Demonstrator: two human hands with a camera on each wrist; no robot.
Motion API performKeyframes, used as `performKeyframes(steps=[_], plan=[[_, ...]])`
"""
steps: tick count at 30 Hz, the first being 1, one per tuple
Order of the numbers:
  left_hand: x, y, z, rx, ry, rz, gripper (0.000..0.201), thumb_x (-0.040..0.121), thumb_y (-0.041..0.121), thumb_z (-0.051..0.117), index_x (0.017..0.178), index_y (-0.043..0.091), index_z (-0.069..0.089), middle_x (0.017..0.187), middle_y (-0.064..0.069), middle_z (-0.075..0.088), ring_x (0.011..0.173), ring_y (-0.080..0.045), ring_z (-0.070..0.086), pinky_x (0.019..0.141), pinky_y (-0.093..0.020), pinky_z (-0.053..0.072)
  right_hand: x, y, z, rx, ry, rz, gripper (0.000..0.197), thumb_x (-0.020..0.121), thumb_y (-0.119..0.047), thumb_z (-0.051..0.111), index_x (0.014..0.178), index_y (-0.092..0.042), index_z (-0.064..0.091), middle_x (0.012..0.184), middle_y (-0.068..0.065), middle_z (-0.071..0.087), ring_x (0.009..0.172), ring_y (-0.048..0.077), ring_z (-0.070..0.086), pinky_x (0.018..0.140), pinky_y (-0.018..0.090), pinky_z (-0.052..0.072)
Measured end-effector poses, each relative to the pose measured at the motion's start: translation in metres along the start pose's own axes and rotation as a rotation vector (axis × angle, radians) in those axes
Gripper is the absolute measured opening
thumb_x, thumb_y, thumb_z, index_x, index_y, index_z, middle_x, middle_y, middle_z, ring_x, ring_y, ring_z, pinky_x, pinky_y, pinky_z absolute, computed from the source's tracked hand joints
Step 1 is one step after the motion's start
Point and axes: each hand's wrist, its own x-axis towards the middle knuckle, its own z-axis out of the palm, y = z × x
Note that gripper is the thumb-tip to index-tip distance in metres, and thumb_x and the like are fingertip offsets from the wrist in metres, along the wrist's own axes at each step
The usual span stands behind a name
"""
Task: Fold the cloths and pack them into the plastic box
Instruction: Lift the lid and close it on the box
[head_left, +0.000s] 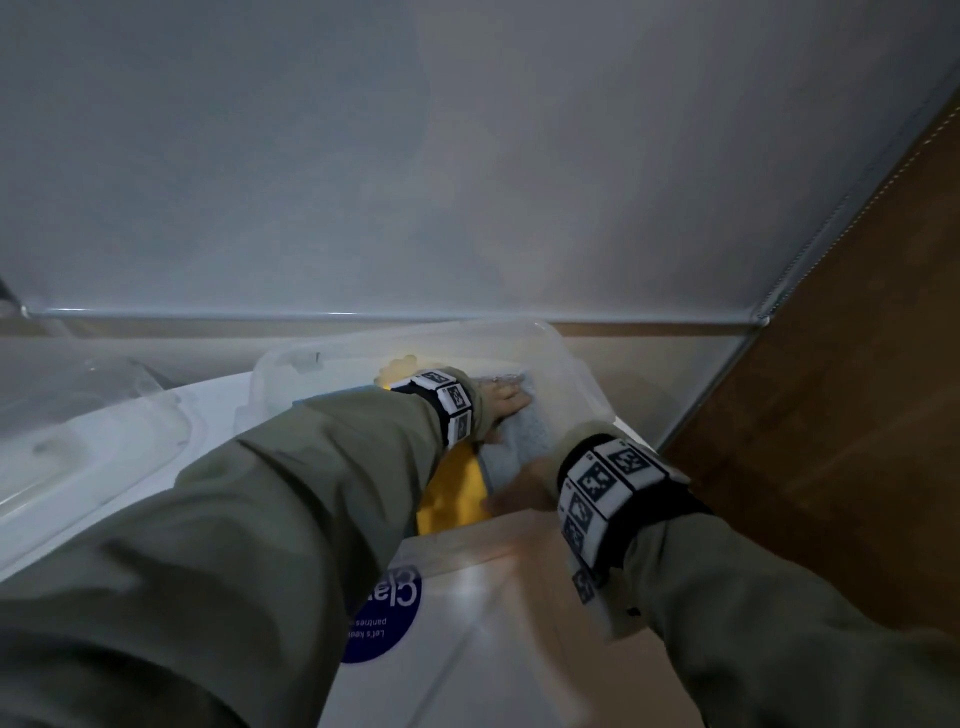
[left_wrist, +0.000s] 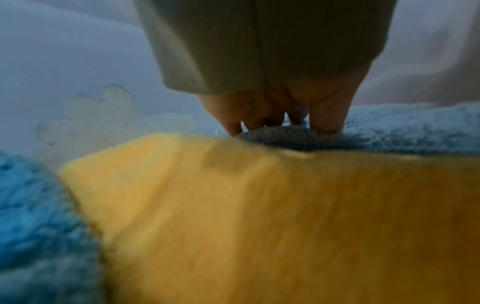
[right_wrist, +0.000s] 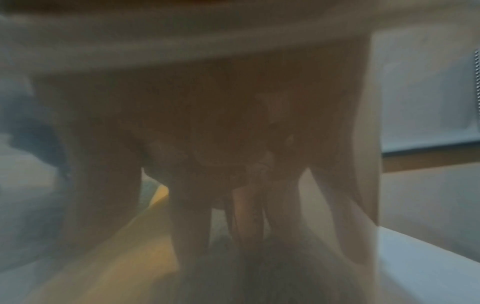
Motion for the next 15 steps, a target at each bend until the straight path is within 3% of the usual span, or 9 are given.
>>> performKeyframes(steps=[3, 5, 8, 10, 11, 13, 14, 15], plan=[[-0.024, 0.005, -0.017, -0.165, -0.034, -0.009, 0.064, 0.097, 0.031, 0.042, 0.148, 0.012, 0.008, 0.157, -0.010, 0.008, 0.144, -0.026, 0.012, 0.117, -0.039, 0.014, -0.003, -0.007, 0.005, -0.056, 0.002, 0.025, 0.082, 0.087, -0.057, 0.048, 0.144, -0.002, 0.027, 0.150, 0.016, 0.030, 0.139, 0.029, 0.028, 0.112, 0.038, 0.021], [-0.049, 0.000, -0.034, -0.378, -0.043, -0.026, 0.059, 0.097, 0.026, 0.045, 0.147, 0.016, 0.016, 0.155, -0.006, 0.019, 0.142, -0.024, 0.022, 0.110, -0.033, 0.024, -0.015, -0.010, -0.002, -0.106, 0.050, 0.011, 0.072, 0.089, -0.054, 0.047, 0.140, -0.005, 0.036, 0.147, 0.014, 0.037, 0.136, 0.028, 0.034, 0.110, 0.037, 0.027], [-0.114, -0.029, -0.056, -0.582, 0.207, -0.062, 0.050, 0.097, 0.030, 0.044, 0.143, 0.020, 0.029, 0.143, -0.004, 0.044, 0.126, -0.023, 0.046, 0.099, -0.032, 0.035, -0.048, -0.030, -0.023, -0.194, 0.274, -0.086, 0.044, 0.095, -0.041, 0.043, 0.126, -0.012, 0.054, 0.133, 0.009, 0.054, 0.123, 0.028, 0.050, 0.100, 0.035, 0.039], [-0.162, -0.061, -0.048, -0.818, 0.395, -0.106, 0.043, 0.095, 0.026, 0.047, 0.137, 0.018, 0.040, 0.119, -0.005, 0.059, 0.096, -0.019, 0.060, 0.079, -0.028, 0.047, -0.070, -0.064, -0.039, -0.219, 0.471, -0.166, 0.037, 0.096, -0.036, 0.042, 0.121, -0.014, 0.059, 0.127, 0.008, 0.058, 0.117, 0.027, 0.053, 0.096, 0.033, 0.040], [-0.187, -0.080, -0.034, -0.941, 0.507, -0.146, 0.039, 0.094, 0.022, 0.050, 0.132, 0.017, 0.045, 0.105, -0.004, 0.061, 0.080, -0.013, 0.062, 0.067, -0.022, 0.047, -0.080, -0.087, -0.045, -0.146, 0.546, -0.230, 0.034, 0.094, -0.034, 0.045, 0.117, -0.014, 0.062, 0.123, 0.008, 0.061, 0.114, 0.027, 0.055, 0.095, 0.031, 0.042], [-0.237, -0.118, 0.014, -1.115, 0.689, -0.305, 0.032, 0.092, 0.015, 0.054, 0.124, 0.015, 0.052, 0.083, 0.000, 0.058, 0.056, 0.002, 0.058, 0.056, -0.015, 0.041, -0.095, -0.140, -0.051, 0.066, 0.625, -0.384, 0.027, 0.091, -0.032, 0.052, 0.108, -0.017, 0.066, 0.112, 0.007, 0.066, 0.104, 0.024, 0.059, 0.089, 0.025, 0.044], [-0.262, -0.136, 0.047, -1.160, 0.737, -0.414, 0.029, 0.091, 0.012, 0.055, 0.120, 0.015, 0.054, 0.076, 0.000, 0.056, 0.052, 0.004, 0.056, 0.055, -0.014, 0.040, -0.102, -0.168, -0.047, 0.164, 0.637, -0.466, 0.022, 0.089, -0.031, 0.055, 0.102, -0.019, 0.068, 0.106, 0.005, 0.067, 0.097, 0.022, 0.059, 0.084, 0.023, 0.043], [-0.286, -0.155, 0.084, -1.173, 0.742, -0.539, 0.028, 0.089, 0.010, 0.057, 0.117, 0.013, 0.056, 0.075, -0.001, 0.055, 0.060, -0.001, 0.058, 0.058, -0.015, 0.042, -0.108, -0.199, -0.041, 0.236, 0.624, -0.548, 0.017, 0.088, -0.031, 0.057, 0.097, -0.023, 0.068, 0.099, 0.003, 0.067, 0.091, 0.020, 0.059, 0.082, 0.022, 0.043]])
